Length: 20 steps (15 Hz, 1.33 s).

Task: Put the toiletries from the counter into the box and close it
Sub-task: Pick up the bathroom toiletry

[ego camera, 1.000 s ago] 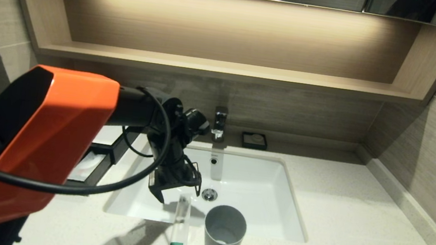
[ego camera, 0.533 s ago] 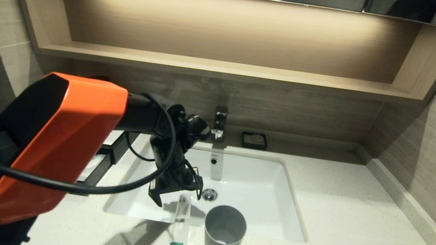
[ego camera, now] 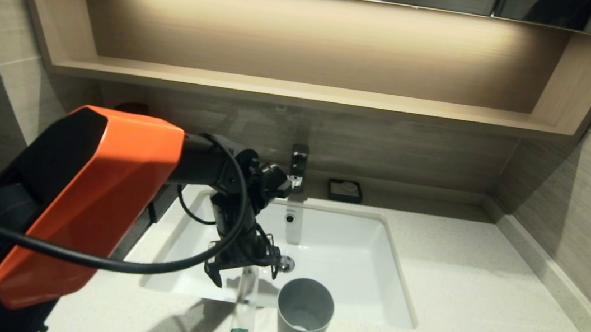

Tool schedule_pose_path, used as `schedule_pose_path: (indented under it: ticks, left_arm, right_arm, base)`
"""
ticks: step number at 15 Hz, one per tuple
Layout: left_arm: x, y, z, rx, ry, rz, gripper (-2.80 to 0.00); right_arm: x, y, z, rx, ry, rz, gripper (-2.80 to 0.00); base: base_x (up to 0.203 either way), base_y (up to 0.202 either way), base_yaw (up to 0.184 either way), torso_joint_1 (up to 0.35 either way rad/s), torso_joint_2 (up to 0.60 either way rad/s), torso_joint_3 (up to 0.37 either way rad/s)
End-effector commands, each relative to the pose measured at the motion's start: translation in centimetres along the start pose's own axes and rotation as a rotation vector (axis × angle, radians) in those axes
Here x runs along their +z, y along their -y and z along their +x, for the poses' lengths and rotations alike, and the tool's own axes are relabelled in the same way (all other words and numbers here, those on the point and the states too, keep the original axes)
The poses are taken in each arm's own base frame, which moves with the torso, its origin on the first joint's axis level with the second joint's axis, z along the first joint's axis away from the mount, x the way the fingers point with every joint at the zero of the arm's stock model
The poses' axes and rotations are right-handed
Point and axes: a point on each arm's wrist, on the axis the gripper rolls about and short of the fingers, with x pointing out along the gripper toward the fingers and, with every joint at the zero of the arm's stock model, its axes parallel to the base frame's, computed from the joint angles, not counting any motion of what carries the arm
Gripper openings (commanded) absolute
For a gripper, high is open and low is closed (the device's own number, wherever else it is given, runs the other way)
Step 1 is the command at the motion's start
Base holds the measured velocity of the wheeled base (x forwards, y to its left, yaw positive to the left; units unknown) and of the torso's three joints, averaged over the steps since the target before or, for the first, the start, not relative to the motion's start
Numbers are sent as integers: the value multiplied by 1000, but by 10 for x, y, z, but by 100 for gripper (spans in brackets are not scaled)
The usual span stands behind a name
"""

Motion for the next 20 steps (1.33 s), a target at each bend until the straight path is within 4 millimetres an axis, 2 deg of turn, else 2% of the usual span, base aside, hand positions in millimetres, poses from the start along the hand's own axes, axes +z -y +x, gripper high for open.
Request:
schedule_pose_path:
  ticks: [1,5,6,15,18,20]
  left_arm:
    - [-3,3,3,8,-10,4,0]
    - [-4,5,4,6,-10,11,0]
    - [-4,4,5,9,-8,10,-280]
    - [-3,4,7,13,-7,10,-280]
    - [-4,3,-4,3,9,9,-280]
    - [-3,0,-18,-14,33,5,-280]
  right_arm:
    - [0,0,0,0,0,0,-280]
    - [0,0,0,0,0,0,-280]
    - [0,0,0,0,0,0,-280]
    - [0,0,0,0,0,0,-280]
    - [0,0,0,0,-1,0,-280]
    - [0,0,0,0,0,0,-280]
  base:
    - [0,0,0,0,0,0]
    - [0,0,0,0,0,0]
    - [0,0,0,0,0,0]
    - [0,0,0,0,0,0]
    - [0,0,0,0,0,0]
    - [0,0,0,0,0,0]
